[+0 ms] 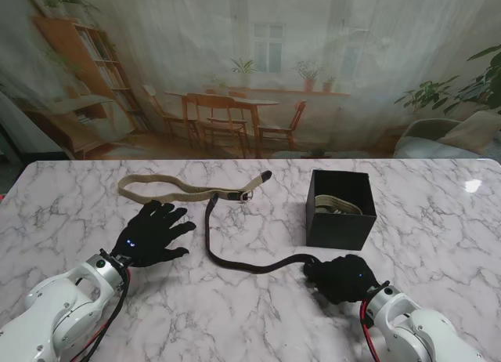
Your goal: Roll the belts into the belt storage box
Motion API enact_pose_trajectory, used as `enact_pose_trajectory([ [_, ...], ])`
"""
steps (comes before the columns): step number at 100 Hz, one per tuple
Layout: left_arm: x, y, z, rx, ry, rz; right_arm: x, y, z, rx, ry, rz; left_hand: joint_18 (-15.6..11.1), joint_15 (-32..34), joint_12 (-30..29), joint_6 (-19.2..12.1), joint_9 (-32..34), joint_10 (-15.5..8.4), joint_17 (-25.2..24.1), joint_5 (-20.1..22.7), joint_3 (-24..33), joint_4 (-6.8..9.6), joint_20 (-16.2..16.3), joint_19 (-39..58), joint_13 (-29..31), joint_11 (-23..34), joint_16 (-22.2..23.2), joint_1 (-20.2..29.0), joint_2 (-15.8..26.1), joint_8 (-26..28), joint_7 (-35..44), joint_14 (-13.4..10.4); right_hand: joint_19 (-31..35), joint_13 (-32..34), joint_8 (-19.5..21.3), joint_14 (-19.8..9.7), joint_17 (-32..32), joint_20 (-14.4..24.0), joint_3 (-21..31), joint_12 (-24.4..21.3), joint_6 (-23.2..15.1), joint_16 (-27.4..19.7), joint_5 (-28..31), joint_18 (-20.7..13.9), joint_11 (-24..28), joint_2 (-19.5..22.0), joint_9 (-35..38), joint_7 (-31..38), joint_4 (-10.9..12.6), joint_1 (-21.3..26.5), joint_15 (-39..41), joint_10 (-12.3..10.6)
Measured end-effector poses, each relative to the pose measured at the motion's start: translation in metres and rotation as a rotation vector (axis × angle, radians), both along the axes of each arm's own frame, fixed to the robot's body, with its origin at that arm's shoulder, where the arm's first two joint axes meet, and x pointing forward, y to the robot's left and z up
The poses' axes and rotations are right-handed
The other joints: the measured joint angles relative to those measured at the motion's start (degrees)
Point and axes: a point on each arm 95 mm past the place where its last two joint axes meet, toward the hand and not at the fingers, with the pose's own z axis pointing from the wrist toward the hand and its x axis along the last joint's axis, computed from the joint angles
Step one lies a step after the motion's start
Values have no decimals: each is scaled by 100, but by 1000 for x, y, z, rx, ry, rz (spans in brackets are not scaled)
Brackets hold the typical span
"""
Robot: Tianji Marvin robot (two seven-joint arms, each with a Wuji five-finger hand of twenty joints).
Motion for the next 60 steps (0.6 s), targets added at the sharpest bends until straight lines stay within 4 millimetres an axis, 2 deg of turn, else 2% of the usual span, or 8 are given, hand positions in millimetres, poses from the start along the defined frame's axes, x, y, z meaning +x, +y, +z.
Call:
enact_pose_trajectory([
  [6,0,0,0,0,0,0,0,-1,1,-3,-1,4,0,0,0,0,0,0,0,0,0,0,0,0,0,0,0,0,0,0,0,0,-30,54,819,-147,-122,0,60,-107,465,-18,117,-124,-128,0,79,-413,341,-631,-154,-166],
  [16,0,0,0,0,1,0,-1,-2,3,-28,27,16,0,0,0,0,0,0,0,0,0,0,0,0,0,0,0,0,0,0,0,0,-173,-155,1204,-258,-425,4,-150,-225,830,-39,22,-325,-547,-62,45,-820,392,-1014,-549,-266],
  [27,0,0,0,0,1,0,-3,0,13,-93,111,48,0,0,0,0,0,0,0,0,0,0,0,0,0,0,0,0,0,0,0,0,-361,-528,1356,-481,-748,48,-829,-344,1333,-169,-486,-575,-943,-140,-285,-1105,392,-1010,-773,-487],
  [35,0,0,0,0,0,0,-5,0,18,-121,132,71,0,0,0,0,0,0,0,0,0,0,0,0,0,0,0,0,0,0,0,0,-550,-984,1421,-822,-1059,49,-1513,-573,1624,-363,-1020,-797,-1376,-123,-730,-1363,462,-1004,-1185,-804],
  [46,0,0,0,0,0,0,-7,-1,27,-193,193,104,0,0,0,0,0,0,0,0,0,0,0,0,0,0,0,0,0,0,0,0,-787,-1524,1486,-1121,-1336,49,-1663,-984,1704,-617,-1393,-1017,-1767,-303,-1317,-1614,656,-979,-1463,-995],
  [51,0,0,0,0,0,0,-7,-1,31,-228,216,121,0,0,0,0,0,0,0,0,0,0,0,0,0,0,0,0,0,0,0,0,-887,-1723,1525,-1206,-1411,49,-1335,-1146,1743,-809,-1573,-1134,-1903,-546,-1548,-1684,753,-827,-1612,-1054],
  [59,0,0,0,-1,0,0,-8,-2,33,-263,216,141,0,0,0,0,0,0,0,0,0,0,0,0,0,0,0,0,0,0,0,0,-987,-1876,1565,-1334,-1461,49,75,-1313,1747,-975,-1727,-1230,-2107,-918,-1698,-1695,937,-596,-1920,-1214],
  [60,0,0,0,-1,0,0,-8,-2,34,-265,214,141,0,0,0,0,0,0,0,0,0,0,0,0,0,0,0,0,0,0,0,0,-995,-1876,1615,-1351,-1461,49,441,-1328,1747,-975,-1727,-1237,-2135,-967,-1698,-1695,961,-495,-1921,-1230],
])
